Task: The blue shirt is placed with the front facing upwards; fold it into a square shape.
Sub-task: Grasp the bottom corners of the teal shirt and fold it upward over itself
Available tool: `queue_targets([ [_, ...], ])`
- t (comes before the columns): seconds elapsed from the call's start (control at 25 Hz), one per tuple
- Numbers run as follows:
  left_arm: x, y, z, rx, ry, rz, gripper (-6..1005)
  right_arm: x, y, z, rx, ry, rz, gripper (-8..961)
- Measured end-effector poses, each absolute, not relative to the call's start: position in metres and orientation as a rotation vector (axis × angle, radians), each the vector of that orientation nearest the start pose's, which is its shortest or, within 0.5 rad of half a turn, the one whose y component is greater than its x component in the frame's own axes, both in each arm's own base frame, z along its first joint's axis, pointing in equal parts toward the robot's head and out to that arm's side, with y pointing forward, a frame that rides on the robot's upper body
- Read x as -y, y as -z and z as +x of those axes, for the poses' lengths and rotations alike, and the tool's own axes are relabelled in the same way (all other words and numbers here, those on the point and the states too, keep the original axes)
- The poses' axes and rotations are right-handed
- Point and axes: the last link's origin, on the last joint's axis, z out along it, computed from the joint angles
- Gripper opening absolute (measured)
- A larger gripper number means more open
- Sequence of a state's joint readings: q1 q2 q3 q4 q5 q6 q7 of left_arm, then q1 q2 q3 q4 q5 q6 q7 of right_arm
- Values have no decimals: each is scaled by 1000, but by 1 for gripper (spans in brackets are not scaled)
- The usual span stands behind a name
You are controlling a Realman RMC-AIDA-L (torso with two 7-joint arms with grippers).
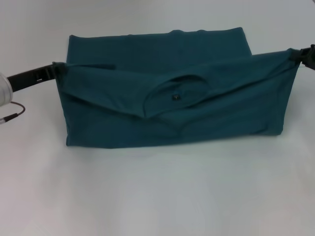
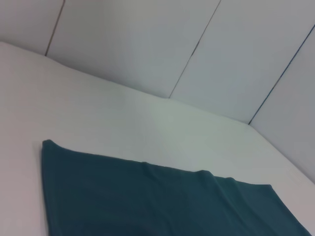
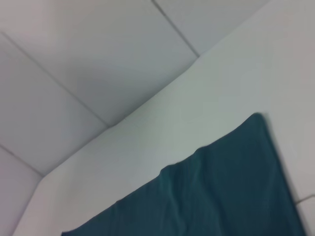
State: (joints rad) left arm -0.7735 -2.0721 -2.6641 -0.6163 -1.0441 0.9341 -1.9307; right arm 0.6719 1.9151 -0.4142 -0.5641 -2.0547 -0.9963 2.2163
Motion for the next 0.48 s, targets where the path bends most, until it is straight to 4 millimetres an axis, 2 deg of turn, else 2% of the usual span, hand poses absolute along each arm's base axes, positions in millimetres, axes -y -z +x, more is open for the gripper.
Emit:
queue_targets([
  [0.48,-467,-34,-248,1158,639,-1961,25,-447,-104,312,-1488,-794,-1662,99],
])
